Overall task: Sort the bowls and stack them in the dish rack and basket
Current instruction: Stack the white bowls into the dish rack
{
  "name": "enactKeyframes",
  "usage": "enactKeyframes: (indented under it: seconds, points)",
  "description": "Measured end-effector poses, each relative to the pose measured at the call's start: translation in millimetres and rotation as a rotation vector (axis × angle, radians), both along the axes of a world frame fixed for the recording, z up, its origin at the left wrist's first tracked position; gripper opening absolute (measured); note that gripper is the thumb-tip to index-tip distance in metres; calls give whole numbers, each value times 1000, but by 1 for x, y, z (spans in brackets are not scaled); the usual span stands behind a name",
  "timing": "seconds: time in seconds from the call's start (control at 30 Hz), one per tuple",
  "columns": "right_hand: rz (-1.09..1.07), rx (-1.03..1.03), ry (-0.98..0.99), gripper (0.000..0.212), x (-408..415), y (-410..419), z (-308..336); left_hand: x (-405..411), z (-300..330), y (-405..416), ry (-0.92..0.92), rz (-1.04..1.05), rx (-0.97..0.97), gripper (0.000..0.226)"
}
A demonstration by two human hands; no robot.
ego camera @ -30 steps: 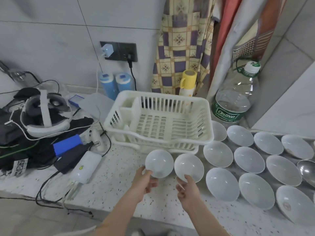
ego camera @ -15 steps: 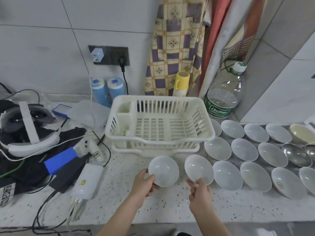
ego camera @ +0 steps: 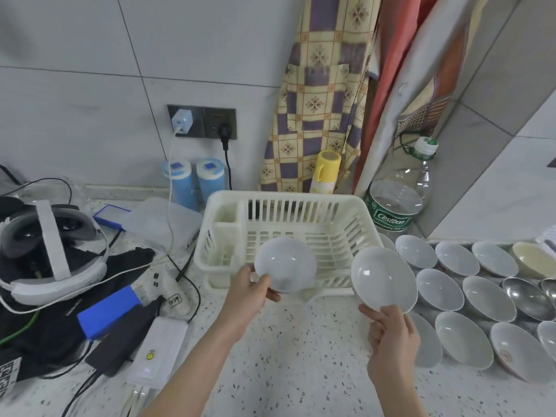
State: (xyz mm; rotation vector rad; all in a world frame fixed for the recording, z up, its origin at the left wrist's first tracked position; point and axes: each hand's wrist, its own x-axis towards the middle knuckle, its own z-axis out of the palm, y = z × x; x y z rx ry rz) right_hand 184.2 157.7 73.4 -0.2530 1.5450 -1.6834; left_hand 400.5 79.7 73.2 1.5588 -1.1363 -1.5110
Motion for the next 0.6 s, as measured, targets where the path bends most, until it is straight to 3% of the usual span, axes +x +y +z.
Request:
enactKeyframes:
  seconds: [0.27,0.4,0.47,0.6]
  points:
    - [155,-112,191,24,-13,-66,18,-7,4,-87,-165,29,43,19]
    - [260,-133,236,23,-15,-109,15,-13,-3,-115,-89,47,177,11]
    - [283,-116,241,28,-17,-132,12,-17,-8,-127,-75,68,233,14]
    - [416,-22,256,15,-16,-163,1,-20,-22,-143,-148,79,328,25]
